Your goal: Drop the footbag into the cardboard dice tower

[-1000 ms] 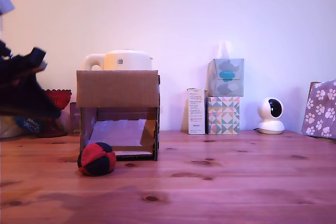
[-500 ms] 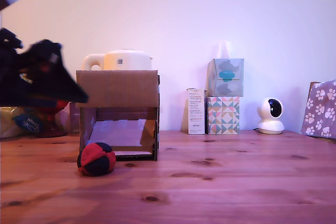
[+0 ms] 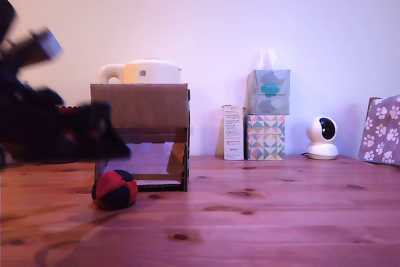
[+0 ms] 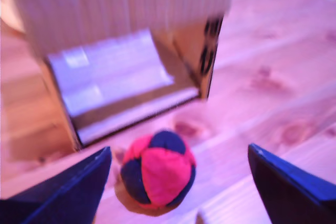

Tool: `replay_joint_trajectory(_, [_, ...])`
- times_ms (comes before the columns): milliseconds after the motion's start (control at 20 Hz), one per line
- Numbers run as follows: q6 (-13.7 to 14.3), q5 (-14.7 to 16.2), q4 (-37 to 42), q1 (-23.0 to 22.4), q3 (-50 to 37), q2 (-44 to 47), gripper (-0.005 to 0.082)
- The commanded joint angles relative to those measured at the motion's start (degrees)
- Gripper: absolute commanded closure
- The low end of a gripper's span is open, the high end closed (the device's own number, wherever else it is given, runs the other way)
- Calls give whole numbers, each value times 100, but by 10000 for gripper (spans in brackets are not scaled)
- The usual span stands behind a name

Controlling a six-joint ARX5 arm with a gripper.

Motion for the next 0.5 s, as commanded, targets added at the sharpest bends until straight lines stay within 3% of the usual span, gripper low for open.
replay_joint_trajectory(0, [81, 2, 55, -4, 216, 363, 11])
replay_joint_trajectory(300, [90, 0, -295, 50, 826, 1272, 34])
replay_joint_trajectory(350, [90, 0, -415, 61, 841, 1316, 95])
replay_joint_trajectory(450, [96, 2, -584, 72, 841, 1320, 378])
